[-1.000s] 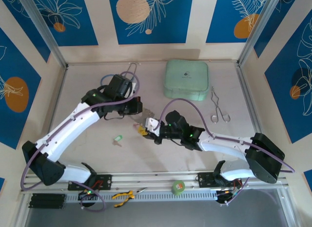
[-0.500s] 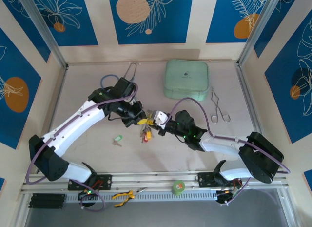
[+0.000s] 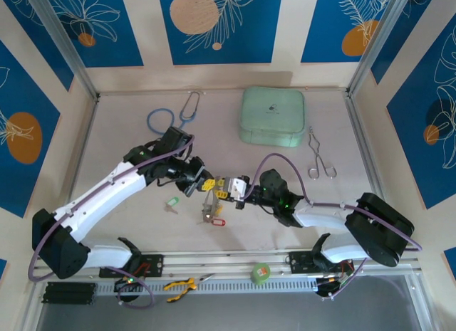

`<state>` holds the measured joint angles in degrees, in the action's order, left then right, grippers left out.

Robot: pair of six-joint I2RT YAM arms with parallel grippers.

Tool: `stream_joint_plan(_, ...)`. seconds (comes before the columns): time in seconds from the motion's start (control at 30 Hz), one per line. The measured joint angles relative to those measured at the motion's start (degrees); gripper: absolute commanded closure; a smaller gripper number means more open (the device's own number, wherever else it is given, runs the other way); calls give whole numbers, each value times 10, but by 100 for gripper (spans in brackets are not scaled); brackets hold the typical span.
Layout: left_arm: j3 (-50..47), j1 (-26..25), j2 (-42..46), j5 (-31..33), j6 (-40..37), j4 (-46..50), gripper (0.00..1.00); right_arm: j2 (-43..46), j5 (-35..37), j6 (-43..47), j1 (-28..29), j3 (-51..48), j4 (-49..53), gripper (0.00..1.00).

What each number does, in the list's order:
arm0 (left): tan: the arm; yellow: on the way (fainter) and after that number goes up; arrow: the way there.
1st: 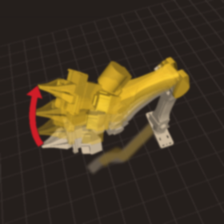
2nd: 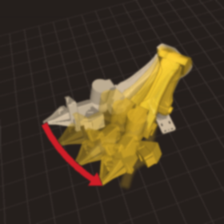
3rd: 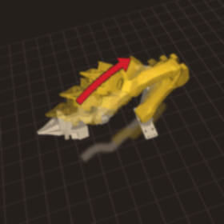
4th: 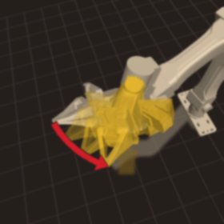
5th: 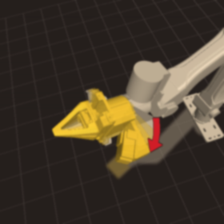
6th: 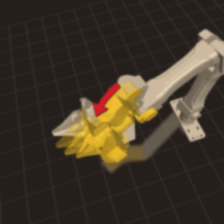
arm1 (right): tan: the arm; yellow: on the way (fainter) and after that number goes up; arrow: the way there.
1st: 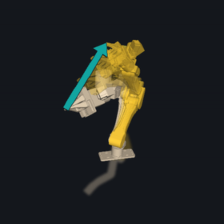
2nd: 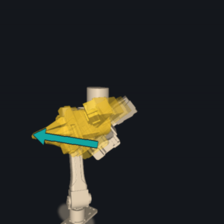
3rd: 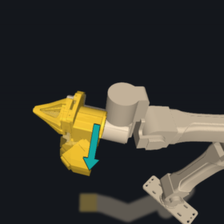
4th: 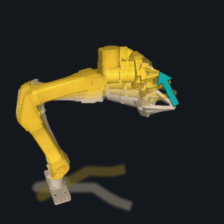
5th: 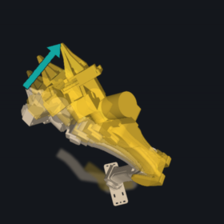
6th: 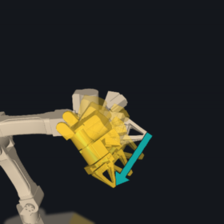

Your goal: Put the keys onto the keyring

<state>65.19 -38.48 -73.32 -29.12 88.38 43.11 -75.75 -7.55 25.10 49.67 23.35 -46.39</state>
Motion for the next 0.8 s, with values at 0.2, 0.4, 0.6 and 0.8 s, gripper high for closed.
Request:
stream_joint_plan(0.2, -31, 0, 11, -9, 41, -30, 100, 3, 1, 6, 3, 0, -17, 78)
stream_joint_plan(0.4, -42, 0, 20, -9, 78, -47, 100, 6, -2, 6, 3, 0, -25, 79)
stream_joint_plan(0.6, -42, 0, 20, -9, 96, -53, 100, 6, -2, 5, 2, 0, -30, 82)
stream_joint_plan(0.8, -56, 0, 26, -15, 112, -70, 100, 5, -2, 4, 2, 0, -33, 85)
